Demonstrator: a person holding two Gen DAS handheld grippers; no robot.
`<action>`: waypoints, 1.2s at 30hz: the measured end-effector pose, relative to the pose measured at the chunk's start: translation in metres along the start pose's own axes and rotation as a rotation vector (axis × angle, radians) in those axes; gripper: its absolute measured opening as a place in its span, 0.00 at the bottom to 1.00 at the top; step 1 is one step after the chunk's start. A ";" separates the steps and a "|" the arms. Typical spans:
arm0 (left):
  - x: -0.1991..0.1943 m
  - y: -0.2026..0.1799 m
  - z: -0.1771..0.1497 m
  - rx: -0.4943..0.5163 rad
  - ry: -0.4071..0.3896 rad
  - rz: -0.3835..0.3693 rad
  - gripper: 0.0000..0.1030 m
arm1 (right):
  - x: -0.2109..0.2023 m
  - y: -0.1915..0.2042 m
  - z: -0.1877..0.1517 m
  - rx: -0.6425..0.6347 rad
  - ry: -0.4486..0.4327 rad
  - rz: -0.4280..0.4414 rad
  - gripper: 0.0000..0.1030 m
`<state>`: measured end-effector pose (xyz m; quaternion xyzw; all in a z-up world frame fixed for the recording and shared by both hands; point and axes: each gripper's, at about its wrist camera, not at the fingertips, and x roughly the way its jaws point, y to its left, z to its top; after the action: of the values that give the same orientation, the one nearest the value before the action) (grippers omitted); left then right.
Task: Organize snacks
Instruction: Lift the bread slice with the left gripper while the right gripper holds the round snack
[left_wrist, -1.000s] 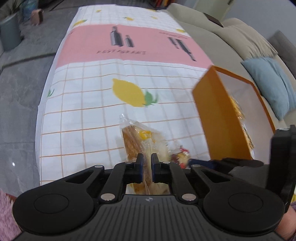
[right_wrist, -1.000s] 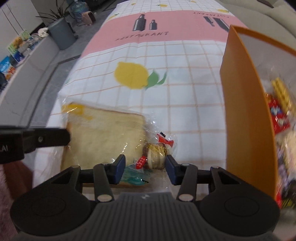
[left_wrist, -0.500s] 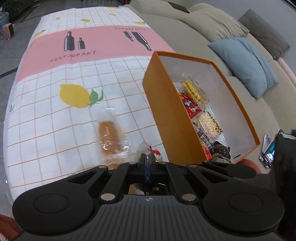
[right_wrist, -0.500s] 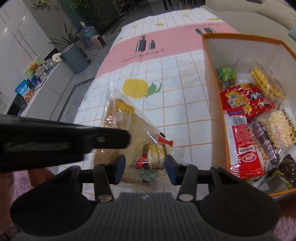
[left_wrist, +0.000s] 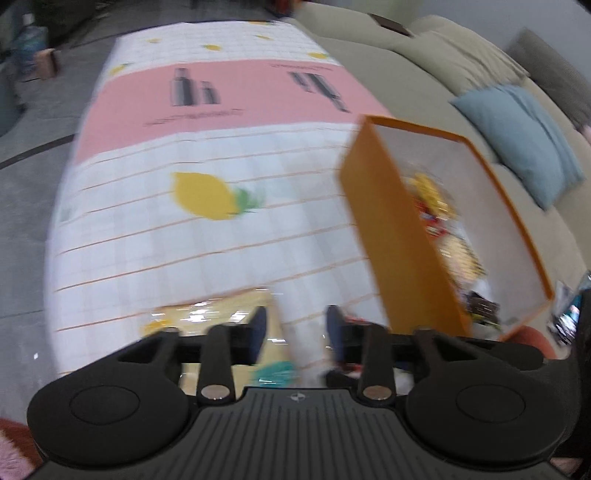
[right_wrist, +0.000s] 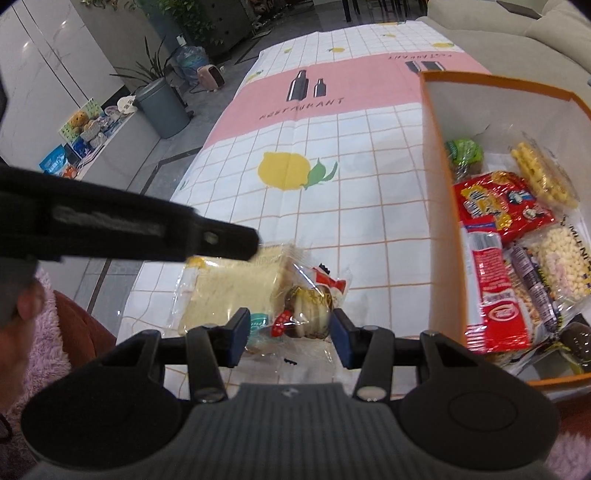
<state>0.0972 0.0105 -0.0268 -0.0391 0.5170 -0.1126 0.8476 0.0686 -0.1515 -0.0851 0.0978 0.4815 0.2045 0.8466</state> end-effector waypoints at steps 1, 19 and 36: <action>0.000 0.011 -0.003 -0.023 -0.004 0.027 0.49 | 0.003 0.001 -0.001 0.001 0.004 -0.001 0.45; 0.049 0.098 -0.052 -0.318 0.104 0.103 0.57 | 0.060 0.028 -0.006 -0.100 0.074 -0.143 0.45; 0.066 0.092 -0.050 -0.311 0.090 0.000 0.69 | 0.061 0.032 -0.009 -0.142 0.055 -0.149 0.46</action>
<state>0.0963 0.0871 -0.1238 -0.1648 0.5656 -0.0326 0.8074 0.0805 -0.0967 -0.1250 -0.0043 0.4947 0.1770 0.8508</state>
